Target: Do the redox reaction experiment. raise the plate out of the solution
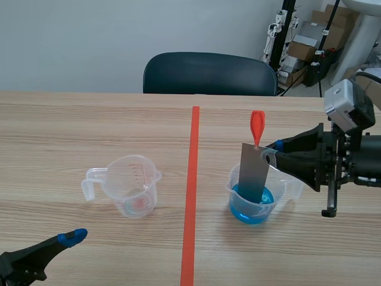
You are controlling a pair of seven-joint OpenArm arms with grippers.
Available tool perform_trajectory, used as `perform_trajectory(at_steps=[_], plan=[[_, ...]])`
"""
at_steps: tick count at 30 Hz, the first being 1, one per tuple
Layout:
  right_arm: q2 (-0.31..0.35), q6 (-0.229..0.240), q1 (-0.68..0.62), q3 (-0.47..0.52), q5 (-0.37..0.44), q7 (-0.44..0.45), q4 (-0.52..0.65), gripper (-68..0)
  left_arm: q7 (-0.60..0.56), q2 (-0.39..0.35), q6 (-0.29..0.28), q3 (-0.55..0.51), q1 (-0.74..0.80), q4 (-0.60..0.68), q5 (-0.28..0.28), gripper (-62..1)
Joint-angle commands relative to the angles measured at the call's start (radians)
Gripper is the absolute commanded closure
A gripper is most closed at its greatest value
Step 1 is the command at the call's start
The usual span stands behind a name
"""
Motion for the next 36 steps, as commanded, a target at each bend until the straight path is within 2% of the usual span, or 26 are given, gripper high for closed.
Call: perform_trajectory(at_steps=[1, 21, 36], plan=[[0.003, 0.0, 0.012, 0.016, 0.014, 0.015, 0.013, -0.6, -0.024, 0.002, 0.002, -0.003, -0.006, 0.013, -0.006, -62.3], [0.003, 0.001, 0.012, 0.016, 0.015, 0.016, 0.013, -0.6, -0.024, 0.002, 0.002, -0.003, -0.006, 0.013, -0.006, -62.3], [0.003, 0.001, 0.012, 0.016, 0.015, 0.05, 0.013, -0.6, -0.024, 0.002, 0.006, -0.003, -0.006, 0.013, -0.006, -62.3]])
